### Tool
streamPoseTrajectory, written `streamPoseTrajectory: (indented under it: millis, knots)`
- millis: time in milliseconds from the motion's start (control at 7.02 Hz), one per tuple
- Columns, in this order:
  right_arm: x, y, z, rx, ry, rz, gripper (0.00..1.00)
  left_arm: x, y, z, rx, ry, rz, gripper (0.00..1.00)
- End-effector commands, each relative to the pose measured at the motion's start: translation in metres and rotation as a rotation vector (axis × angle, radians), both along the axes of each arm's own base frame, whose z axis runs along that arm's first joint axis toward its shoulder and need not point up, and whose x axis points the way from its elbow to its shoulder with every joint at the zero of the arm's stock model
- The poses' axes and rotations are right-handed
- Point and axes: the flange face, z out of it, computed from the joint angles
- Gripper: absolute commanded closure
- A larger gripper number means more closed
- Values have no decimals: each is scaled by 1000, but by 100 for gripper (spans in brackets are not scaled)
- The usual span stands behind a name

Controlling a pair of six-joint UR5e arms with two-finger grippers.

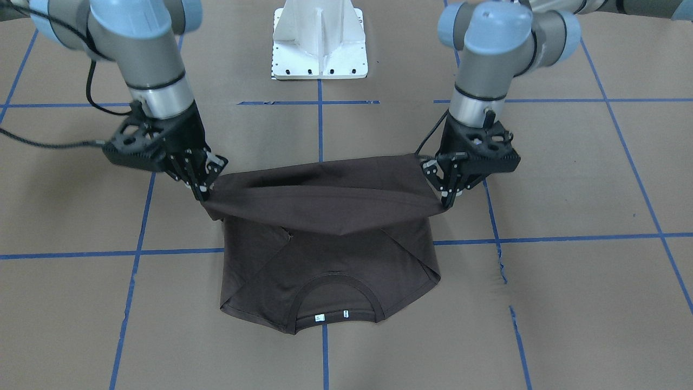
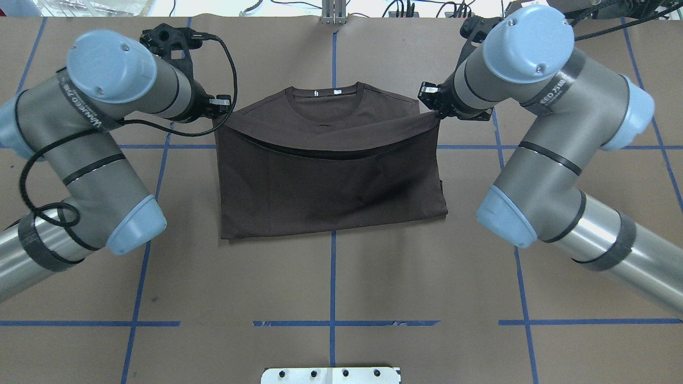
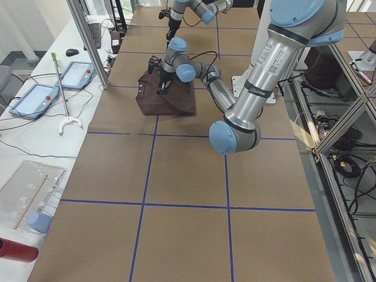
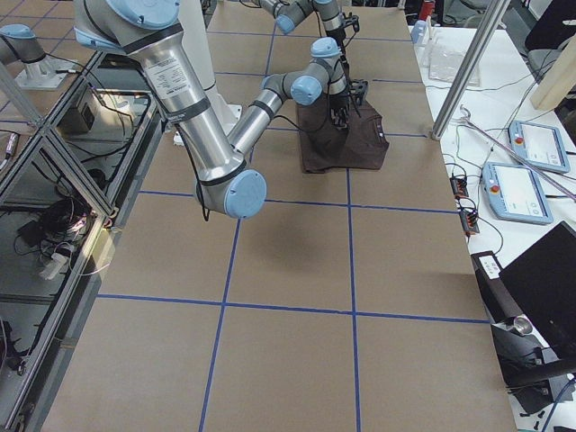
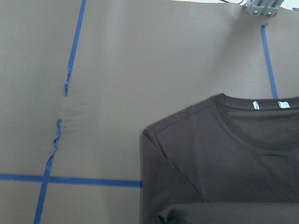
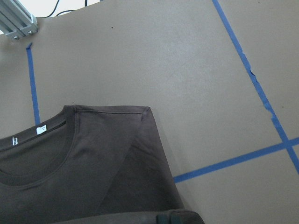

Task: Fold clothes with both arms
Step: 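Release the hem and move the left gripper to the folded shirt's side edge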

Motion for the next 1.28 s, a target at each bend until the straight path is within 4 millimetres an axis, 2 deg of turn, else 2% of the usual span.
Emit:
streamPoseTrajectory:
  millis: [0, 143, 285, 428, 713, 855, 998, 1140]
  knots:
    - [-50, -69, 41, 22, -6, 31, 100, 37, -42, 41, 12, 0, -3, 100]
    - [-69, -91, 56, 24, 3, 40, 100, 49, -55, 66, 1, -47, -27, 100]
    - [-71, -103, 79, 22, 6, 51, 100, 62, -69, 94, 21, -70, -20, 100]
    - [-71, -105, 84, 21, 5, 51, 100, 67, -72, 106, 36, -57, -17, 100]
    - [-71, -105, 85, 22, 4, 51, 100, 68, -71, 102, 41, -49, -16, 100]
    - [-73, -101, 93, 18, 14, 47, 6, 67, -69, 104, 47, -44, -14, 50]
    - [-72, -98, 75, 63, 5, 38, 0, 61, -64, 93, 95, -6, -1, 1]
    - [-57, -86, 66, 100, -10, 13, 0, 46, -44, 88, 143, 2, 32, 0]
